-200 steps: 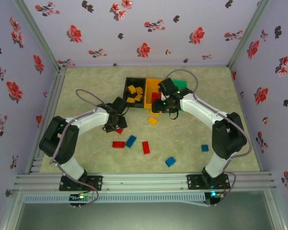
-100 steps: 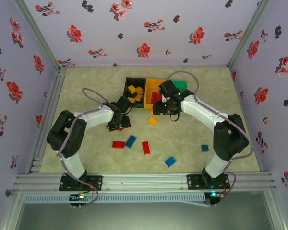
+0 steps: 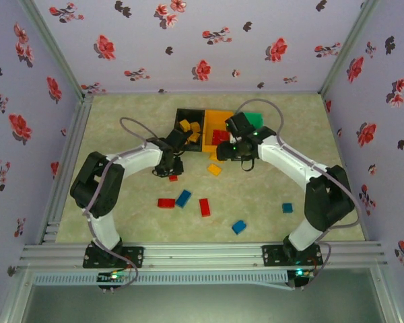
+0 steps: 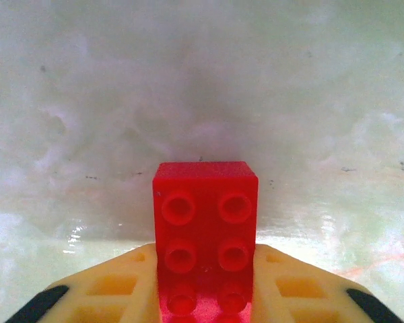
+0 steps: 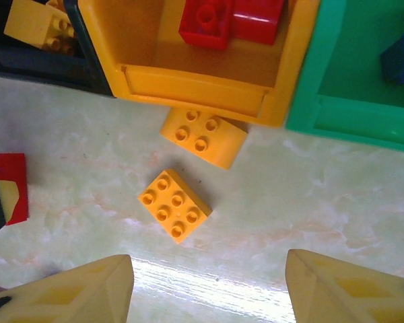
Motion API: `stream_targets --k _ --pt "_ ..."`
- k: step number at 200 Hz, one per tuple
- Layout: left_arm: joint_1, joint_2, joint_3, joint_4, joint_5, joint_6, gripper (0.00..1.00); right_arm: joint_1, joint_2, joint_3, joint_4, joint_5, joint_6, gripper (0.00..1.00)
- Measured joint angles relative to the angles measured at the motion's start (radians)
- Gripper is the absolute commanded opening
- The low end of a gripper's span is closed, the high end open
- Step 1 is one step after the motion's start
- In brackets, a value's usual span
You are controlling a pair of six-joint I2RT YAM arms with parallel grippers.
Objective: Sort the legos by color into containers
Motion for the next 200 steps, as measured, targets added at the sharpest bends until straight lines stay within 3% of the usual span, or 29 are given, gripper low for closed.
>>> stream_targets --k 65,140,200 --pt "-0.019 -0.001 0.132 -0.071 0.0 0.053 0.24 -0.024 -0.107 -0.075 -0.011 0.052 0.036 0.62" --pt "-0.048 0.007 0.481 -0.158 0.0 0.137 0.24 -0.092 -0.286 -0.185 -0.037 0.098 0.085 0.64" --pt "-0.07 0.193 0.746 -0.148 0.011 0.18 0.24 -0.102 -0.339 -0.216 -0.063 0.116 0.097 0.64"
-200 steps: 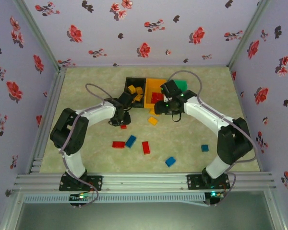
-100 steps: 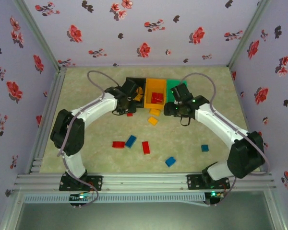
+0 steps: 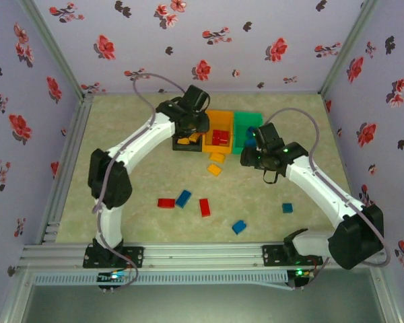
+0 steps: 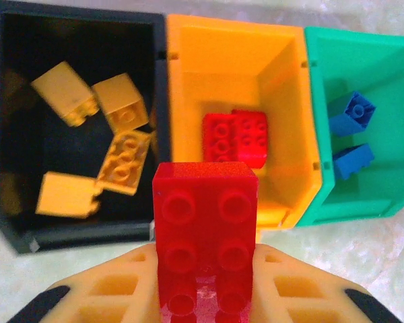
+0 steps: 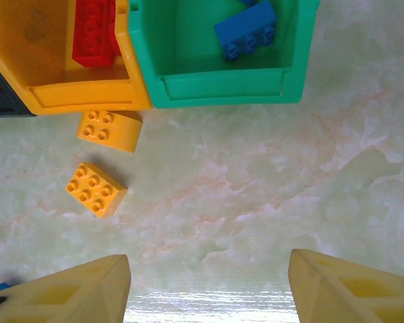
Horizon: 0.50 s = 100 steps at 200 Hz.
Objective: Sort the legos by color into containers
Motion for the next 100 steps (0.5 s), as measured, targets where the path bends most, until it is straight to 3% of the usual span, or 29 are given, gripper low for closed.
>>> stream_targets --k 35,77,100 --pt "-0.002 0.185 0.2 0.01 0.014 0.026 0.25 0.0 -0.013 -0.021 -0.005 -0.001 0.018 0.64" --pt "0.0 0.408 0.489 -0.014 0.034 0.041 0.57 0.0 -0.05 -0.062 -0.021 -0.002 0.034 0.64" --pt "0.005 0.458 0.556 -0.042 0.045 0.032 0.62 0.002 -0.065 -0.081 -0.035 -0.002 0.042 0.65"
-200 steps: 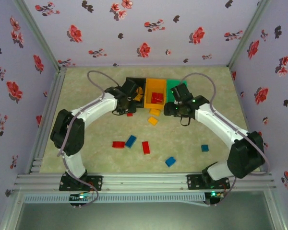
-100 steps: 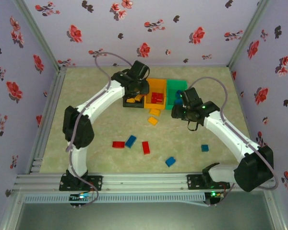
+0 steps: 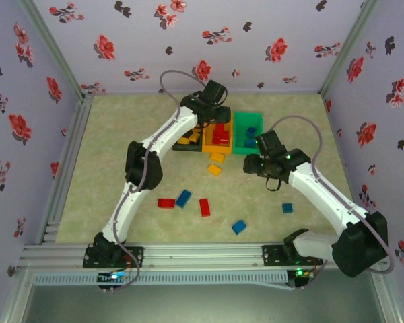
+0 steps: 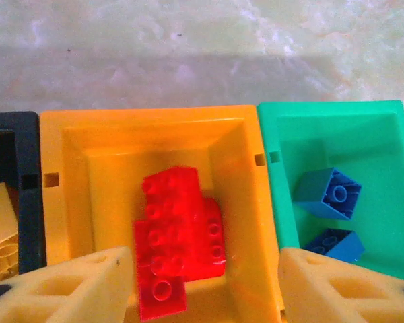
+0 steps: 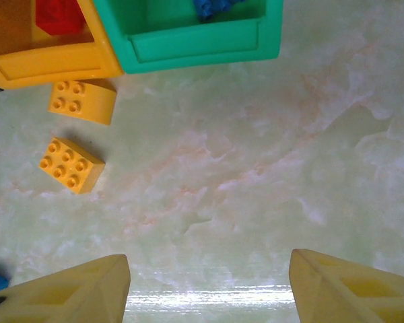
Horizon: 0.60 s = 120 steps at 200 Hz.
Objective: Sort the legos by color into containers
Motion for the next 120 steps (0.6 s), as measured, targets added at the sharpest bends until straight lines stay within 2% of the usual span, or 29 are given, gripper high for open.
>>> stream_targets --k 28,55,90,120 --pt "0.003 -0.013 -0.015 -0.017 0.001 0.0 0.63 0.014 -0.018 -0.027 -0.017 0.0 0.011 0.67" --pt "0.003 -0.097 -0.124 -0.029 0.007 -0.003 0.63 0.051 -0.026 -0.06 -0.025 -0.011 0.028 0.67" --pt "0.005 -0.329 -0.395 -0.001 0.008 -0.011 0.64 0.156 -0.026 -0.1 -0.035 -0.02 0.072 0.68" --pt "0.005 -0.516 -0.583 0.041 0.008 -0.019 0.64 0.292 -0.026 -0.154 -0.037 -0.023 0.139 0.68"
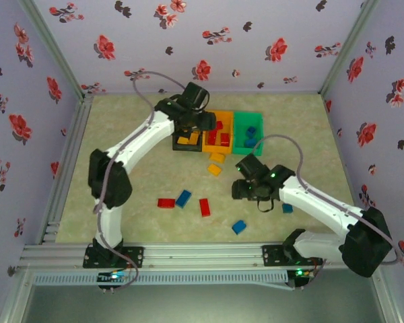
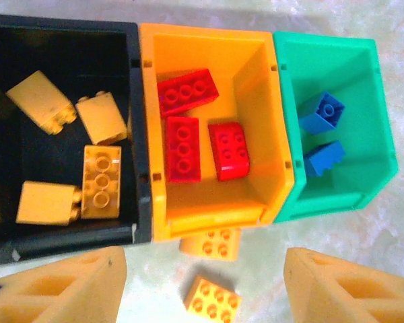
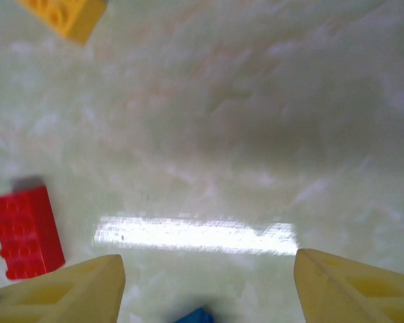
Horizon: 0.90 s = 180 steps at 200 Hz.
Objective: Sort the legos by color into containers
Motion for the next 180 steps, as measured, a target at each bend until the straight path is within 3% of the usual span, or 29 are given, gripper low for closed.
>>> stream_targets --k 34,72,180 --pt "0.006 -0.149 -0.18 0.043 0.0 -0.016 0.65 0.151 0.002 -0.048 -0.006 -0.001 0.082 0.73" --pt "0.032 -0.206 -0.284 0.047 -0.002 -0.038 0.65 0.272 0.0 -0.087 -0.026 -0.002 0.197 0.8" --pt "0.035 -0.206 -0.295 0.049 -0.002 -0.045 0.65 0.32 -0.078 -0.2 0.033 -0.119 0.407 0.86"
